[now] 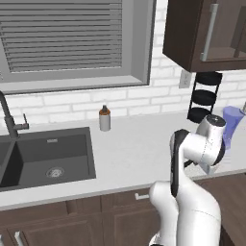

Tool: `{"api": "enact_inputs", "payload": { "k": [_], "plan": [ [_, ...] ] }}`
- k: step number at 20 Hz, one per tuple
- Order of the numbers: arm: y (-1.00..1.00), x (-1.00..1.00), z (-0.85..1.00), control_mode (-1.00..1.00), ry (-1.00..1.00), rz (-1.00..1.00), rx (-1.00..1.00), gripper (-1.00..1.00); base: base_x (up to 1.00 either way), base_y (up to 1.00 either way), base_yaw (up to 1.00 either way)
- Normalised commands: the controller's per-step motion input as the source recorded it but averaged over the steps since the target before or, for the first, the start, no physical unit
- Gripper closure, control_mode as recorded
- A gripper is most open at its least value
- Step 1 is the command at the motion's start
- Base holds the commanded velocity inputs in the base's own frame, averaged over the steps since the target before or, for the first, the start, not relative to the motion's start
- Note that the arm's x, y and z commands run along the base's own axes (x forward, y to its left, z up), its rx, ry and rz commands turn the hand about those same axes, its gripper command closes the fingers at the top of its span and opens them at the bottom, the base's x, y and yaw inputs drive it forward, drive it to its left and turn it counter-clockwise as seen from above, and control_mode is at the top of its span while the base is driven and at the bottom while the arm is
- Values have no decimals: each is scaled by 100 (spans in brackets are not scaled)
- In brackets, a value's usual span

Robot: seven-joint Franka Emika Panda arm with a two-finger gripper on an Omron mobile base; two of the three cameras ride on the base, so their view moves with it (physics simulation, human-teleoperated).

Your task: Pick the whisk from the drawer and place it on the counter.

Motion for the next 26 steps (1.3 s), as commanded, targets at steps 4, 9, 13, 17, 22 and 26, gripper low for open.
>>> {"api": "enact_inputs", "payload": {
  "k": [4,9,13,17,22,26],
  "plan": [
    [32,68,1,-100,23,0,0,100,0,0,0],
    [0,86,-11,-100,2,0,0,100,0,0,0],
    [-16,87,-28,-100,0,0,1,100,0,0,0],
    [-7,74,-58,-100,0,0,0,-100,0,0,0],
    [0,7,-6,-100,-4,0,-1,-100,0,0,0],
    [-3,-14,55,-100,-1,0,3,-100,0,0,0]
  ]
}}
